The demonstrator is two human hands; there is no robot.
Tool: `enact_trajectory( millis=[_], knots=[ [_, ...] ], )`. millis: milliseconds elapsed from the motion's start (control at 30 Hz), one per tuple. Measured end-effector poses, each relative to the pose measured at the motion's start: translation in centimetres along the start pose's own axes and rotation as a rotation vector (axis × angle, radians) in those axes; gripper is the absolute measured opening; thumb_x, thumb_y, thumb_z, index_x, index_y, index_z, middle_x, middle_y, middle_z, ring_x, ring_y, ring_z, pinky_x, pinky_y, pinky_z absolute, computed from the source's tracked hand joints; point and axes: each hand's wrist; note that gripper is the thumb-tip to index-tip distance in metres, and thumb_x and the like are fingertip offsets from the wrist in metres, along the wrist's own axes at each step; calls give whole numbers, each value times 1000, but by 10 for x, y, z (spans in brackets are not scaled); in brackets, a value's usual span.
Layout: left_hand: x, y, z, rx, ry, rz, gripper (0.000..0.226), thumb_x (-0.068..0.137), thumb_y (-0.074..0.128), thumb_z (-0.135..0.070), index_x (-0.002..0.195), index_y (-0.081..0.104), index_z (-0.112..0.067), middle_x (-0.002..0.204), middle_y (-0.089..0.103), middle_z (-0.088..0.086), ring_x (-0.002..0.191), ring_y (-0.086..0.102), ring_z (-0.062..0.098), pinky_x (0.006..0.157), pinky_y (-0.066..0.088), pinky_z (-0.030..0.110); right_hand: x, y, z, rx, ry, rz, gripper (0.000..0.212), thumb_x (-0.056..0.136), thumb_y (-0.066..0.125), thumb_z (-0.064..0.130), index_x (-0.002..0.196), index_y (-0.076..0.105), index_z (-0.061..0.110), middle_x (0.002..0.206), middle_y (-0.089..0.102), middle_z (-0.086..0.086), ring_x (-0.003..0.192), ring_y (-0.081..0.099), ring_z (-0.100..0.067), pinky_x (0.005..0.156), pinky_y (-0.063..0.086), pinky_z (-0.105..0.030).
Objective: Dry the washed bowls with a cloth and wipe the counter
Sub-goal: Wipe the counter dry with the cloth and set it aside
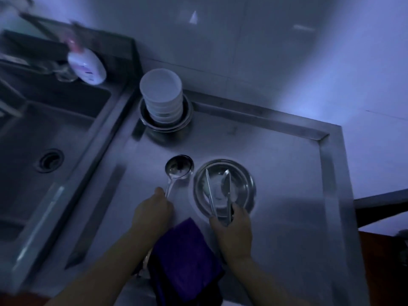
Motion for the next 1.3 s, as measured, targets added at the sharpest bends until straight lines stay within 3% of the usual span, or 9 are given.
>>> enact_trajectory(
  millis=[167,267,433,700,900,1000,1100,1167,1300],
  knots=[
    [13,-3,78,-177,-82,-37,13,91,44,-15,83,35,-10,75,58,12,63,55,31,51,34,32,-17,80,48,21,95,63,50,72,68,43,114,55,18,106,53,4,101,50,-14,86,45,-34],
    [21,-6,101,-79,-66,-26,9,94,41,-14,90,43,-7,78,52,8,81,63,35,59,42,35,-19,118,72,23,145,15,46,71,70,43,108,56,18,102,52,4,98,52,-17,79,46,-32],
    [33,-6,120,62,50,8,29,94,35,-2,108,60,-4,112,49,12,91,60,19,70,49,25,-17,163,91,-41,159,-73,51,71,74,42,108,54,14,99,46,5,95,52,-17,74,46,-30],
    [60,-1,133,29,57,41,16,95,47,-14,108,47,-3,100,63,9,83,66,20,60,46,25,-14,204,105,-176,223,-68,73,70,72,56,121,42,12,118,41,-2,101,49,-19,81,50,-38],
    [62,3,130,-116,6,-27,19,92,50,-23,104,50,-7,95,62,13,88,62,34,68,44,38,-49,168,75,-313,7,-33,51,82,66,33,124,49,9,120,50,-6,111,46,-23,96,37,-34],
    [60,7,130,-75,26,-44,22,91,52,-23,105,51,-5,98,62,18,89,60,37,71,45,42,-84,130,37,-494,-310,-23,33,77,71,20,108,63,12,112,60,-8,105,53,-29,96,40,-41],
    [57,9,133,-57,51,-32,25,91,52,-20,108,51,-2,103,60,21,92,59,38,75,46,44,-105,102,-1,-646,-566,117,46,79,60,41,121,63,20,130,57,-9,124,42,-26,107,24,-43],
    [56,8,134,-65,69,-36,25,91,52,-18,108,50,0,103,59,22,92,58,39,74,46,44,-102,96,-13,-791,-625,294,67,81,51,57,139,46,26,148,39,-7,138,28,-24,109,16,-50],
    [43,-5,129,-57,173,-204,24,80,65,-16,94,51,-2,88,56,18,68,60,33,49,36,30,-80,111,-6,-931,-620,368,75,82,43,66,145,33,27,153,25,-7,141,27,-30,108,13,-57]
  ],
)
Point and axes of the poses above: each hand's wrist, its own x-axis towards the middle knuckle, its own y-axis out of the palm, z = x × y
